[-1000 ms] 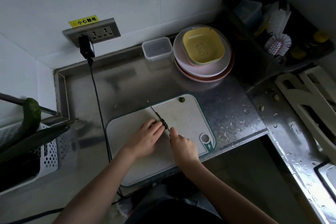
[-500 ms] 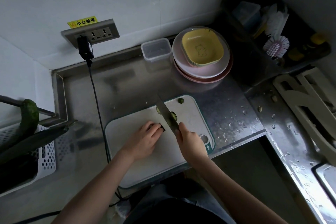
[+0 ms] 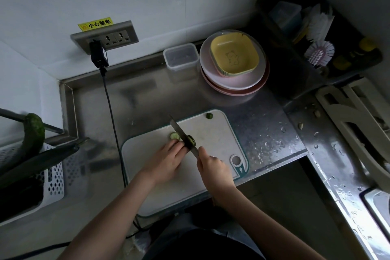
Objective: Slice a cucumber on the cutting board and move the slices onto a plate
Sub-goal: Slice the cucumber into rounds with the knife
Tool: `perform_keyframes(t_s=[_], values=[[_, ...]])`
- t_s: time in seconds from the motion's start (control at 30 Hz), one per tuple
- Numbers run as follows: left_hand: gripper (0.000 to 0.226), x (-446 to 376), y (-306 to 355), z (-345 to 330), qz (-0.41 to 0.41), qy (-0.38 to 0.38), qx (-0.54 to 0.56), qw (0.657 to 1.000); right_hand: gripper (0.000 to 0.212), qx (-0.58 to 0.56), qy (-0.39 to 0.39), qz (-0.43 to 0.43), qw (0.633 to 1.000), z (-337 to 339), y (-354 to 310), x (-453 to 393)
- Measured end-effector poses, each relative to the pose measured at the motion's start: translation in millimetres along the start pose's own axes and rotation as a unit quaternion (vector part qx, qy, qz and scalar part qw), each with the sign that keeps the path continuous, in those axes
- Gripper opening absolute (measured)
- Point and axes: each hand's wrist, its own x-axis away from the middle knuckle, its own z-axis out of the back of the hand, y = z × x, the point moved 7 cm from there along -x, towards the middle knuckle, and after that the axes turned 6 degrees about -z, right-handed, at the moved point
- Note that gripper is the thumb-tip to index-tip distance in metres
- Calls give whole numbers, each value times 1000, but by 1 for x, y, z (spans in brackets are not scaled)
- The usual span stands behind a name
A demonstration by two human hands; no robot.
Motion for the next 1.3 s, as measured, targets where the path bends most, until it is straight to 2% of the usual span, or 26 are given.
perform_keyframes(t_s=[0.07, 0.2, 0.37, 0.43, 0.53, 0.7, 0.87, 1.0, 1.17, 1.3], values=[[44, 0, 1, 1, -5, 3, -1, 1000, 17, 15, -3, 5, 1000, -3, -1, -1], [66, -2, 3, 6, 4, 9, 18, 1000, 20, 41, -3, 15, 999, -9, -1, 1], [69, -2, 3, 8, 8, 13, 27, 1000, 19, 58, -7, 11, 998, -15, -1, -1], [64, -2, 3, 6, 3, 7, 17, 1000, 20, 62, -17, 7, 998, -19, 1, -4], [46, -1, 4, 5, 5, 4, -1, 1000, 24, 66, -34, -1, 997, -25, 5, -7], [37, 0, 2, 4, 15, 12, 1, 1000, 25, 82, -47, -1, 996, -29, 7, -9], [36, 0, 4, 9, 17, 18, 3, 1000, 6, 20, -40, -20, 999, -24, 15, -7], [32, 2, 7, 8, 6, 15, 20, 1000, 14, -25, -16, -32, 999, -21, 22, 3], [39, -1, 7, 6, 18, 6, 18, 1000, 5, -7, -14, -39, 999, -19, 25, 2], [40, 0, 8, 8, 13, 13, 13, 1000, 10, -21, -4, -54, 998, -18, 29, 3]])
